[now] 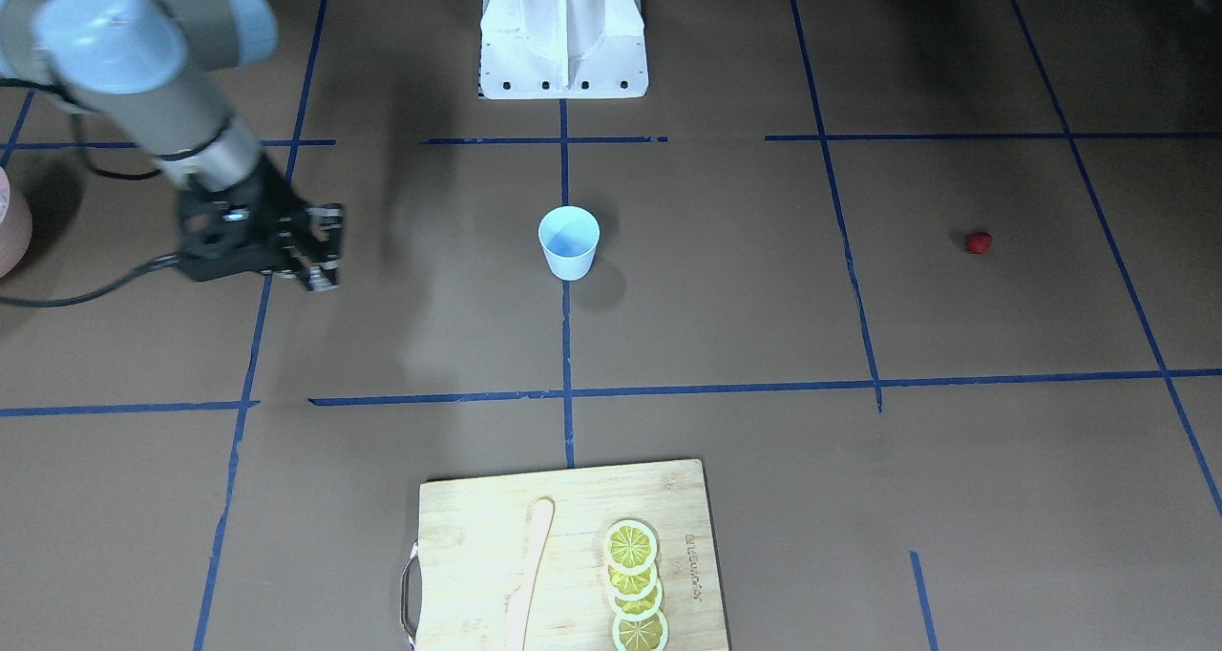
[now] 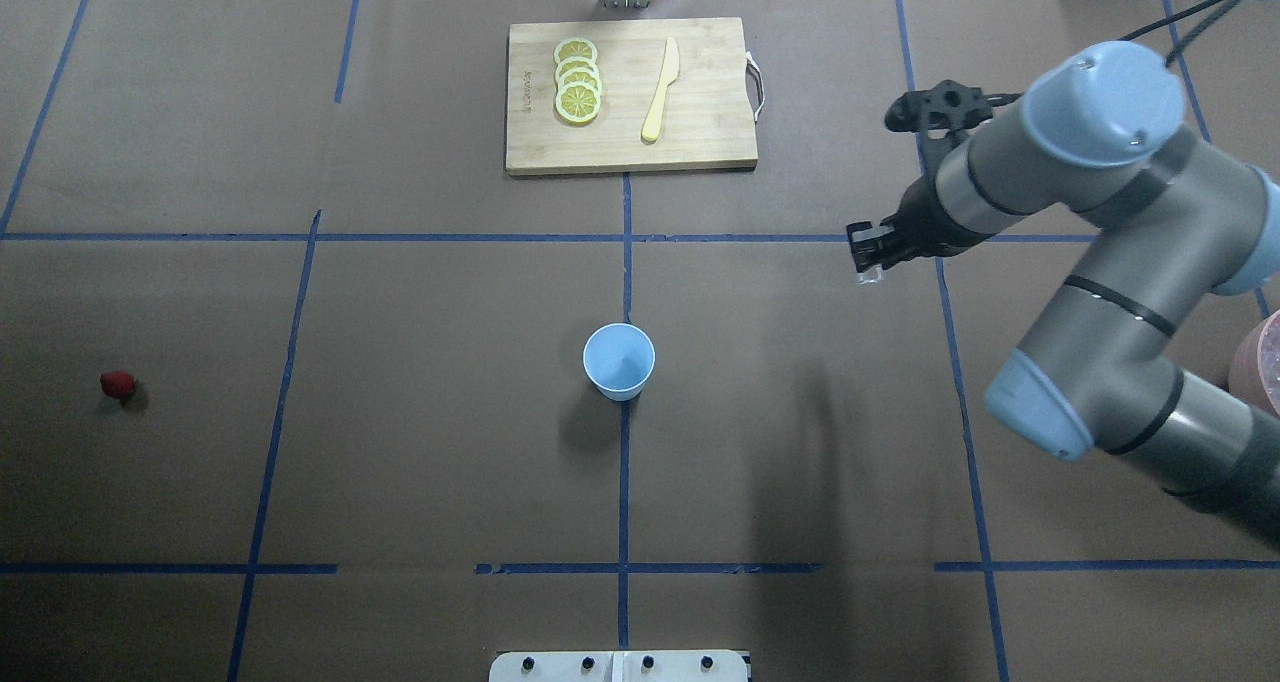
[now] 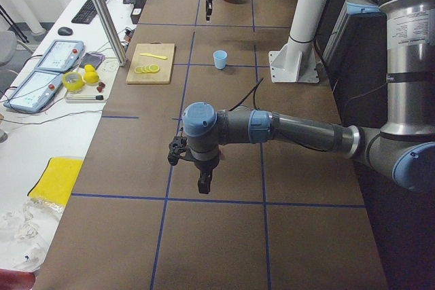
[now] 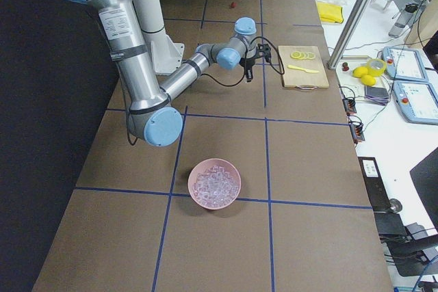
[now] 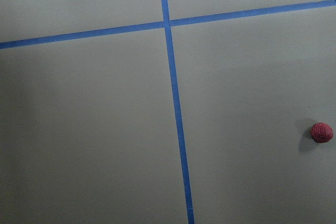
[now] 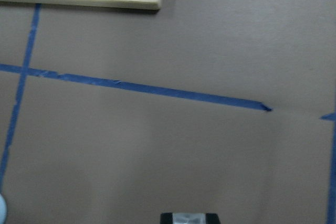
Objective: Put ice and strawberries in cup
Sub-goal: 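Carry the held ice cube with the right gripper over the blue cup, then open the right gripper to drop the ice cube into the cup, then move the right gripper back toward the pink ice bowl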
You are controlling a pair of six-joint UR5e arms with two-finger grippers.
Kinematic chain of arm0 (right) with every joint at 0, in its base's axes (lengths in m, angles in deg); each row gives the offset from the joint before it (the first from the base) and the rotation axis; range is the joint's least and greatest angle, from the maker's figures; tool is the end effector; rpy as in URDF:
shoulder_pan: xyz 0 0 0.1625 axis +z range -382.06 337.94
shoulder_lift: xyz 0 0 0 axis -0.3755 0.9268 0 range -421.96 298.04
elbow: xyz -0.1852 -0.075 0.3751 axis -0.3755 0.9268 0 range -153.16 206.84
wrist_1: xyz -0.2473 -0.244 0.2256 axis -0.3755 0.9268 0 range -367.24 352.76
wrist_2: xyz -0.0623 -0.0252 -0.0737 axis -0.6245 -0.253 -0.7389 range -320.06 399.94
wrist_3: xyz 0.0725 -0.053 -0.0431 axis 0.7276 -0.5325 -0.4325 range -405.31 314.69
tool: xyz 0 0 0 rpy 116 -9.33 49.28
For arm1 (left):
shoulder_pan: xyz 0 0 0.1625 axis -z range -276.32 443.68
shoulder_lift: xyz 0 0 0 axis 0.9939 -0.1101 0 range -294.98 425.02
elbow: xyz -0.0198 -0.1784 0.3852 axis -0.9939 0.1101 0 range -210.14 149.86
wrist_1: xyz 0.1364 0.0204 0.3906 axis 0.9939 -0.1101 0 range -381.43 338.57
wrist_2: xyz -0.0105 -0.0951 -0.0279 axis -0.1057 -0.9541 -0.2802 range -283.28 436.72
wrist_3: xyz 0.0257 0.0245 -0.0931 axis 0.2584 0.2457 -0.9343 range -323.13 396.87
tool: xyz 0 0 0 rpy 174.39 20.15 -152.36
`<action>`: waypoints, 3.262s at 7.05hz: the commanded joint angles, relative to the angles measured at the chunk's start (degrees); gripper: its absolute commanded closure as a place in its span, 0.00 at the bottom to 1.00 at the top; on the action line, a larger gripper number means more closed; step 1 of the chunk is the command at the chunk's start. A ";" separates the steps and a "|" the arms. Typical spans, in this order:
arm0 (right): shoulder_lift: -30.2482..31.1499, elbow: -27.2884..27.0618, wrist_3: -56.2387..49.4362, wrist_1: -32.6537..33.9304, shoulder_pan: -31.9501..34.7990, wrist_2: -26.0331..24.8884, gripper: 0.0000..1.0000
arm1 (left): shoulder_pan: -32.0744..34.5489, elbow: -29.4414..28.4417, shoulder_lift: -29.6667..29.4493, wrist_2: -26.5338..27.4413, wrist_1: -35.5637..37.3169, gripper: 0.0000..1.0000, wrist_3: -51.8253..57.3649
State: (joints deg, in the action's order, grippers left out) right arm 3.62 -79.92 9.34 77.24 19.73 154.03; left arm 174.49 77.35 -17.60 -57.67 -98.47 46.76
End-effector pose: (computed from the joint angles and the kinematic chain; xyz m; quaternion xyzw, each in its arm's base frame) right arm -0.3898 -0.4725 0.2810 0.0918 -0.4225 -0.0321 0.9011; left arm -0.0696 -0.4265 0.5911 0.0123 0.3781 0.0639 0.9235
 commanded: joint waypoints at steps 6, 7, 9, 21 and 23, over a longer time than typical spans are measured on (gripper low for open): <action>-23.13 11.31 18.73 11.50 -16.64 -17.59 1.00 | -0.10 0.00 0.00 0.00 0.04 0.00 0.04; -22.87 11.31 18.73 11.76 -17.17 -17.60 0.99 | -0.37 0.00 0.00 0.00 0.04 0.00 -0.05; -22.87 11.23 18.73 12.12 -17.17 -17.60 0.86 | -0.46 0.00 0.00 0.00 0.04 0.00 0.04; 8.79 -7.74 -20.18 11.33 7.99 5.04 0.02 | -0.46 0.00 0.00 0.00 0.04 0.00 -0.05; 21.02 -8.37 -46.71 11.41 23.79 15.31 0.02 | -0.46 0.26 0.09 0.00 0.04 0.00 -0.05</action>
State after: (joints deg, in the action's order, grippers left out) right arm 17.25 -87.71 -22.16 88.67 34.38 163.23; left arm 174.03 77.44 -17.57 -57.67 -98.42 46.71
